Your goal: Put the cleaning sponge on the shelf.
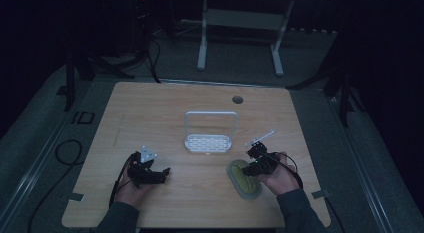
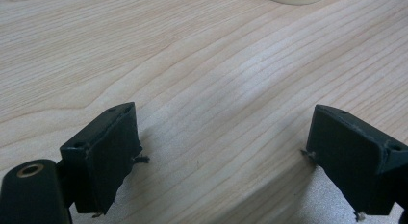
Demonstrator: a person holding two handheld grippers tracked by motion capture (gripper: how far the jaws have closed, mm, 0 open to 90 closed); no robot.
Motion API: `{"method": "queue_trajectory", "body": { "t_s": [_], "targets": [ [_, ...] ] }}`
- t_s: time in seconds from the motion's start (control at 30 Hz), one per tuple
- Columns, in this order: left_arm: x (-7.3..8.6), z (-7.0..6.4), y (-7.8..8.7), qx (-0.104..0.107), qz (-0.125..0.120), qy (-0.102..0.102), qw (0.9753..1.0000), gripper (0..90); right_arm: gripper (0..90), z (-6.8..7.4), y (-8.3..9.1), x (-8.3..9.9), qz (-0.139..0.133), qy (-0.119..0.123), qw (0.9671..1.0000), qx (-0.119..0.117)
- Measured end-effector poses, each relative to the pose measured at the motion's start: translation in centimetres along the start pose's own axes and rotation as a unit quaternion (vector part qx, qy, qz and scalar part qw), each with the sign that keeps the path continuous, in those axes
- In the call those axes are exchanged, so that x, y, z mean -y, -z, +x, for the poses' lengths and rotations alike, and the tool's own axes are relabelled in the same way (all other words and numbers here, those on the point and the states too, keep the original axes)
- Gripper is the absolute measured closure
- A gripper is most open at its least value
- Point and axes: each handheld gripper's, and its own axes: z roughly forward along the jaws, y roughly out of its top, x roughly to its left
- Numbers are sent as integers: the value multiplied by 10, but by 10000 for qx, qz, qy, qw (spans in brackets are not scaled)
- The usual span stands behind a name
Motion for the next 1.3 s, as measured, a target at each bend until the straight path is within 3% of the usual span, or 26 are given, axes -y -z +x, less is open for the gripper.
{"method": "queue_trajectory", "body": {
  "t_s": [0.77,1.3],
  "targets": [
    [0,0,0,-3,6,-10,10000,112,650,2,-12,-10,585,84,9982,-48],
    [0,0,0,-5,6,-12,10000,112,688,6,-17,-20,1002,362,9943,63]
  ]
}}
